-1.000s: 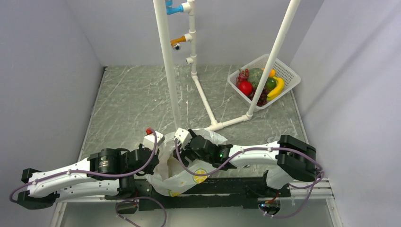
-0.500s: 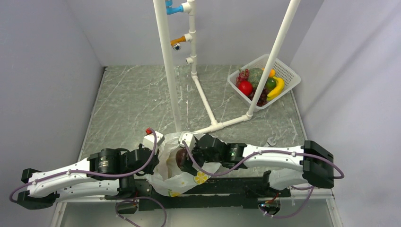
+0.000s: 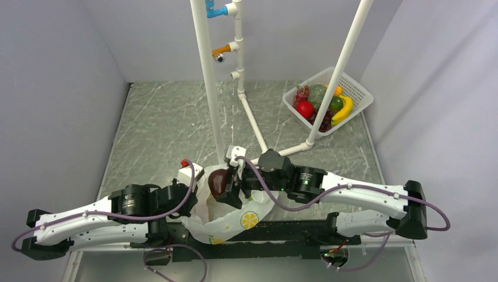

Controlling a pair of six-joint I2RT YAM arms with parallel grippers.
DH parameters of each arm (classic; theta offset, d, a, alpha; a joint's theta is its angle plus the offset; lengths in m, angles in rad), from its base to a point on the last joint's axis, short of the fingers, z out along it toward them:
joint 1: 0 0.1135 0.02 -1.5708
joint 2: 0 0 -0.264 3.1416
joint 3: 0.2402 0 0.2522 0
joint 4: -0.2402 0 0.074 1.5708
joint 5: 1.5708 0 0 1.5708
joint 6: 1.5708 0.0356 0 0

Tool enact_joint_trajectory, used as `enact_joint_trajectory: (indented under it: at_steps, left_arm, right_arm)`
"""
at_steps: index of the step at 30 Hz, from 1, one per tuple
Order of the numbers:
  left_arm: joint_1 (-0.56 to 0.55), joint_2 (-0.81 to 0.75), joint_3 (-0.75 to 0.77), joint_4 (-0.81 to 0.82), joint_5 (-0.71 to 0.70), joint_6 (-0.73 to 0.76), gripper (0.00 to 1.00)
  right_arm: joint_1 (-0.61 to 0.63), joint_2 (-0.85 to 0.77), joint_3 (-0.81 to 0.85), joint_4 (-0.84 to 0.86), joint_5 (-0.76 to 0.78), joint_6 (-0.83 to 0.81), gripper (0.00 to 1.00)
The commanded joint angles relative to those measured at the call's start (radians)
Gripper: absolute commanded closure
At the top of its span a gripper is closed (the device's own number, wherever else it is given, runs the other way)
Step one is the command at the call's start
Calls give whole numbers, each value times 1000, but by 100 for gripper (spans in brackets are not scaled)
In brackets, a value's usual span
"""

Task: Take the fake fruits out of the plastic bag

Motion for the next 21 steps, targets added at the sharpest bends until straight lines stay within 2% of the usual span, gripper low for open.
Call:
enact_joint_trajectory:
  at_steps: [1,5,8,11,21]
  left_arm:
    - [-8,3,26,13,-16,-17,100]
    - [-8,10,26,14,-11,-13,100]
    - [-8,13,27,13,-12,-12,100]
    - [-8,8,26,13,-14,-15,100]
    - [-7,9,27,13,-14,-13,100]
  right_arm:
    - [-9,-66,76,-22,148,-23,100]
    - [-16,-126,38,29,482,-11,96]
    - [-59,-161,3,47,640,16,94]
    - [-120,-180,-17,21,695,48,100]
    - [-335,-266,-143,-25,792,210,100]
